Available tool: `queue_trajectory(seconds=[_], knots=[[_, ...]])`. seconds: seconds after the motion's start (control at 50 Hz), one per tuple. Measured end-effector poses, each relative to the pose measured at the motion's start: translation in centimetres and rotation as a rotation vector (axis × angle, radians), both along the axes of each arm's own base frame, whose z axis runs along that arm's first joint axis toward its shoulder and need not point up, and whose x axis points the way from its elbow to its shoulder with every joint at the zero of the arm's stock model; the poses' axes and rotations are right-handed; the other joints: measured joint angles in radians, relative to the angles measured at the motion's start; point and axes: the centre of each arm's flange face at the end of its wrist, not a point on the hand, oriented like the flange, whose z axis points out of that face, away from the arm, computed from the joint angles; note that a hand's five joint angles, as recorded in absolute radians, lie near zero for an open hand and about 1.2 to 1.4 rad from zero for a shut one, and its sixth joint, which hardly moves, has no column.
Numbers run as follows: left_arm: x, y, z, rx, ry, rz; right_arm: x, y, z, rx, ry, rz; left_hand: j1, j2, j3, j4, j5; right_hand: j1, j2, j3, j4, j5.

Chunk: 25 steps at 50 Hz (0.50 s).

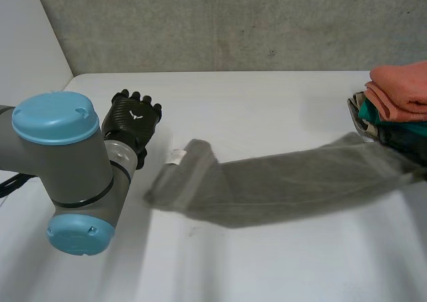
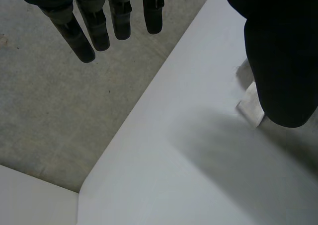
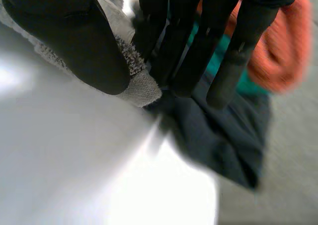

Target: Fold the laundry.

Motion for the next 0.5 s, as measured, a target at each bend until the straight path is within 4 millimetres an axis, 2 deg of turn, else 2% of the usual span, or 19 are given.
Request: queue_trajectory(seconds=[0.1,0.18,0.22,0.28,0.3,0.38,0.44,0.5], knots=[[0.0,0.1,0.0,0.002,-0.001,-0.001,-2.7,-0.4,1.4,-0.023,0.085,-0.121,0.000,0.000,0.000,0.000,0.000,0.000,0.000,0.003,0.000,0.000],[0.0,0.1,0.1,0.000,-0.001,0.001,-2.2,-0.5,2.9,-0.066,0.126,-0.136,0.000,0.000,0.000,0.000,0.000,0.000,0.000,0.004,0.000,0.000],[0.0,0.0,0.2,-0.003,0.001,0.002,-1.2,-0.4,3.6,-0.092,0.133,-0.115,0.000,0.000,0.000,0.000,0.000,0.000,0.000,0.004,0.000,0.000],[0.0,0.0,0.5,-0.010,0.005,0.004,1.7,0.0,5.0,-0.148,0.133,-0.047,0.000,0.000,0.000,0.000,0.000,0.000,0.000,0.004,0.000,0.013],[0.1,0.0,0.7,-0.015,0.008,0.006,3.4,0.3,5.7,-0.179,0.129,-0.007,0.000,0.000,0.000,0.000,0.000,0.000,0.000,0.004,0.000,0.013],[0.1,0.3,1.4,-0.027,0.017,0.004,7.7,1.6,7.9,-0.269,0.105,0.095,0.000,0.000,0.000,0.000,0.000,0.000,0.000,0.004,0.000,0.013],[0.1,0.6,1.5,-0.026,0.020,-0.004,9.5,2.5,8.9,-0.307,0.075,0.129,0.000,0.000,0.000,0.000,0.000,0.000,0.000,0.004,0.000,0.013],[-0.1,1.2,1.3,-0.012,0.017,-0.025,10.1,2.8,9.4,-0.322,0.047,0.131,0.000,0.000,0.000,0.000,0.000,0.000,0.000,0.004,0.000,0.013]])
